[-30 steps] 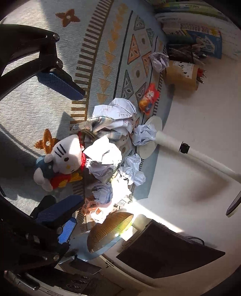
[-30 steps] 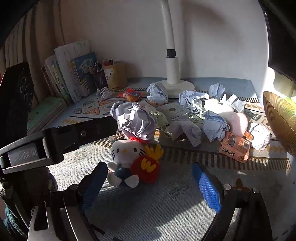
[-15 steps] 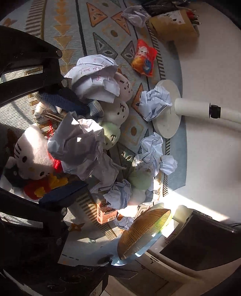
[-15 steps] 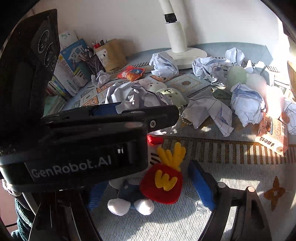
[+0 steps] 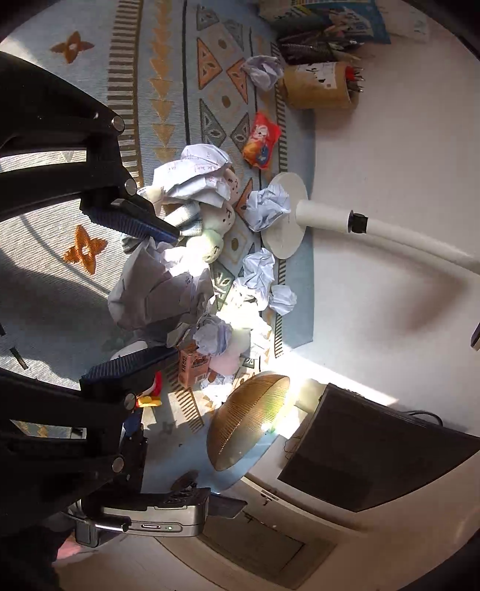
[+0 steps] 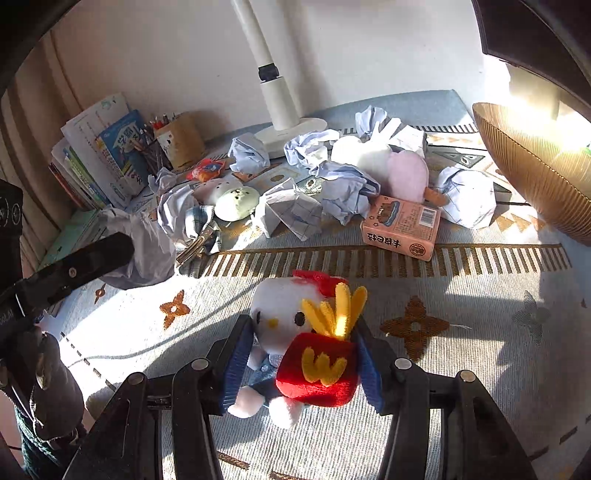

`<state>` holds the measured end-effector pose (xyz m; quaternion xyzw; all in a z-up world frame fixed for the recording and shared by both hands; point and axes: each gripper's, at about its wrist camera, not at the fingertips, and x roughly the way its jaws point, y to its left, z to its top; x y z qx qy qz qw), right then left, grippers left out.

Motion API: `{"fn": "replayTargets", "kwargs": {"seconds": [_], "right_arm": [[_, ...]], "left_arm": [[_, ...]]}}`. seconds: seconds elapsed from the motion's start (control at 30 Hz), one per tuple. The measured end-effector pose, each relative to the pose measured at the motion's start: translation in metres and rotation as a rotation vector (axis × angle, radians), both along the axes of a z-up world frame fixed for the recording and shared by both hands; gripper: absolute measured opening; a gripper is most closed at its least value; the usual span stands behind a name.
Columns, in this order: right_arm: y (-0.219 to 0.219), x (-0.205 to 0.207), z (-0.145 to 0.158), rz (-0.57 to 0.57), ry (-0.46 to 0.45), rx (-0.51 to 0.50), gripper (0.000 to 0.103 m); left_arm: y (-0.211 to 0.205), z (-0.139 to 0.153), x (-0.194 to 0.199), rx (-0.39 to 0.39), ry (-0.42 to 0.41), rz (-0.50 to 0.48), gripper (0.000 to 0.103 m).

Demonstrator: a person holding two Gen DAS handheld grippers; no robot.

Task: Organize objects
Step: 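Grasp the Hello Kitty plush with the right tool while the left tool grasps crumpled white paper, then carry both items over the woven golden bowl and open both tools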

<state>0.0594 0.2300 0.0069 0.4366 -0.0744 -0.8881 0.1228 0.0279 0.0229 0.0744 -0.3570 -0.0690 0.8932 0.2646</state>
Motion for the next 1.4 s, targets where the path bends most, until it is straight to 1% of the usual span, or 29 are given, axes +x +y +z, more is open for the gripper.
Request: {"fn": "replayTargets", "kwargs": {"seconds": [0.03, 0.07, 0.1, 0.13, 0.17, 0.2, 0.3, 0.33, 0.43, 0.53, 0.6, 0.63, 0.67, 0.73, 0.8, 0.87, 0.9, 0.97, 1.03, 1.1, 1.17, 1.23, 1.3, 1.4], "right_arm": [[0.004, 0.000, -0.001, 0.009, 0.003, -0.017, 0.052], [0.005, -0.001, -0.002, 0.011, 0.001, -0.025, 0.056], [0.007, 0.000, -0.003, 0.003, -0.006, -0.019, 0.063], [0.009, 0.000, -0.004, -0.013, -0.011, -0.012, 0.078], [0.009, 0.000, -0.004, -0.022, -0.007, -0.012, 0.084], [0.010, 0.003, -0.005, -0.022, -0.002, -0.019, 0.085], [0.003, 0.003, -0.004, -0.020, 0.011, -0.022, 0.085], [0.000, 0.003, -0.003, -0.021, 0.019, -0.002, 0.085], [-0.013, 0.003, -0.004, -0.018, 0.039, 0.097, 0.086], [-0.019, 0.004, -0.007, -0.030, 0.057, 0.155, 0.085], [-0.020, 0.005, -0.007, -0.051, 0.066, 0.181, 0.074], [-0.019, 0.006, -0.007, -0.057, 0.069, 0.182, 0.063], [-0.017, 0.007, -0.006, -0.058, 0.074, 0.165, 0.060], [-0.014, 0.010, -0.004, -0.066, 0.081, 0.146, 0.057], [-0.005, 0.017, 0.009, -0.085, 0.115, 0.125, 0.057], [0.013, 0.025, 0.033, -0.138, 0.183, 0.124, 0.057], [0.025, 0.029, 0.048, -0.179, 0.224, 0.129, 0.057], [0.053, 0.036, 0.076, -0.271, 0.297, 0.141, 0.057], [0.084, 0.041, 0.102, -0.376, 0.368, 0.151, 0.057], [0.115, 0.038, 0.123, -0.484, 0.414, 0.163, 0.057], [0.144, 0.027, 0.137, -0.564, 0.417, 0.160, 0.057], [0.169, 0.015, 0.143, -0.623, 0.409, 0.146, 0.057], [0.189, 0.000, 0.143, -0.665, 0.387, 0.161, 0.057], [0.218, -0.018, 0.137, -0.716, 0.350, 0.166, 0.062]], "left_arm": [[0.005, -0.013, 0.000, 0.003, -0.038, -0.003, 0.055], [0.010, -0.024, 0.000, -0.002, -0.071, 0.003, 0.055], [0.015, -0.033, -0.002, -0.017, -0.095, 0.017, 0.055], [0.018, -0.041, -0.003, -0.041, -0.113, 0.044, 0.055], [0.020, -0.046, -0.004, -0.060, -0.121, 0.074, 0.055], [0.021, -0.048, -0.006, -0.073, -0.125, 0.095, 0.055], [0.018, -0.047, -0.005, -0.067, -0.114, 0.125, 0.055], [0.018, -0.049, -0.005, -0.068, -0.125, 0.124, 0.056], [0.017, -0.049, -0.003, -0.061, -0.116, 0.124, 0.056], [0.018, -0.050, -0.003, -0.065, -0.119, 0.123, 0.057], [0.021, -0.050, -0.003, -0.080, -0.113, 0.126, 0.058], [0.022, -0.050, -0.002, -0.092, -0.107, 0.127, 0.058], [0.024, -0.049, -0.001, -0.106, -0.100, 0.127, 0.058], [0.029, -0.048, 0.001, -0.141, -0.086, 0.132, 0.058], [0.035, -0.045, 0.003, -0.165, -0.069, 0.132, 0.058], [0.042, -0.040, 0.000, -0.116, -0.095, 0.098, 0.058], [0.049, -0.034, -0.001, -0.092, -0.099, 0.079, 0.058], [0.073, -0.014, -0.005, -0.081, -0.062, 0.032, 0.058], [0.104, 0.008, -0.009, -0.062, -0.013, -0.039, 0.058], [0.141, 0.031, -0.018, -0.017, 0.021, -0.133, 0.058], [0.176, 0.048, -0.034, 0.029, 0.029, -0.217, 0.058], [0.210, 0.059, -0.056, 0.061, 0.026, -0.264, 0.058], [0.237, 0.062, -0.080, 0.087, 0.025, -0.276, 0.058], [0.271, 0.055, -0.107, 0.078, 0.029, -0.290, 0.058]]}}
